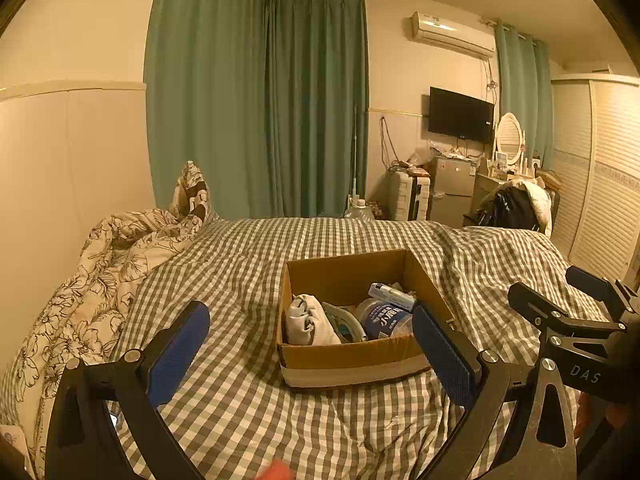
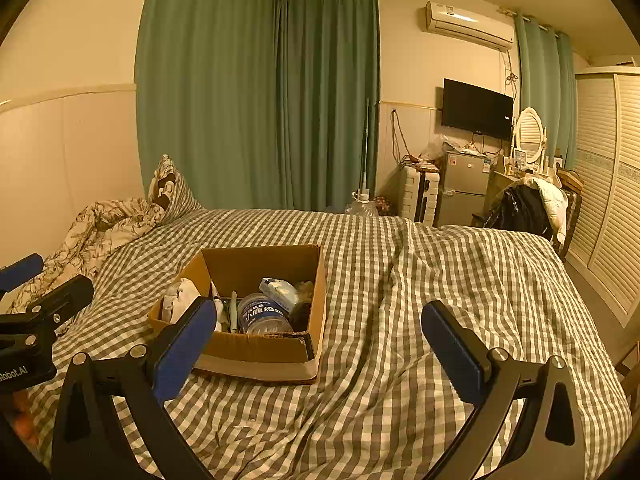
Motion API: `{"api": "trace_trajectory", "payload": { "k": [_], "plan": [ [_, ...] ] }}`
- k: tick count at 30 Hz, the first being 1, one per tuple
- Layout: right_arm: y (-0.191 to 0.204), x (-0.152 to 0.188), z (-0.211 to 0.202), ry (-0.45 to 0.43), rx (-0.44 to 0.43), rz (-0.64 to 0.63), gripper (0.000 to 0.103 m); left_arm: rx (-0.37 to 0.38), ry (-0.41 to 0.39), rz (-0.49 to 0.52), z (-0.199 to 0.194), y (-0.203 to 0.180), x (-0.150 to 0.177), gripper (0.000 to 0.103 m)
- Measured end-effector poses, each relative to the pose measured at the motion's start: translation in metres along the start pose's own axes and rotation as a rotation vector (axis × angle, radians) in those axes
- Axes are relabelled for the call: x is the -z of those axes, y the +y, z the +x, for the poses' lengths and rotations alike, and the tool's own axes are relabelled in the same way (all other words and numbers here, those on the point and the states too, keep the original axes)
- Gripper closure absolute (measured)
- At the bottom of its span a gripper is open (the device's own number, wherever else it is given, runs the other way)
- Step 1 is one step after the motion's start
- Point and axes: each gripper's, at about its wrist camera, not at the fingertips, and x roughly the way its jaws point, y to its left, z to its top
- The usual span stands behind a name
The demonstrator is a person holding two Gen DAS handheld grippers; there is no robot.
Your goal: Organize objects
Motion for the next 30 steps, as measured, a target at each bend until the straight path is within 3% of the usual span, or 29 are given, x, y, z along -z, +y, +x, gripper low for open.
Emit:
{"api": "trace_trajectory", "payload": {
  "k": [30],
  "plan": [
    [0.0023, 0.0077, 0.0045, 0.022, -0.003, -0.007, 0.000, 0.006, 0.003, 0.015, 0.0000, -0.0010, 0.0055, 0.000]
  ]
}}
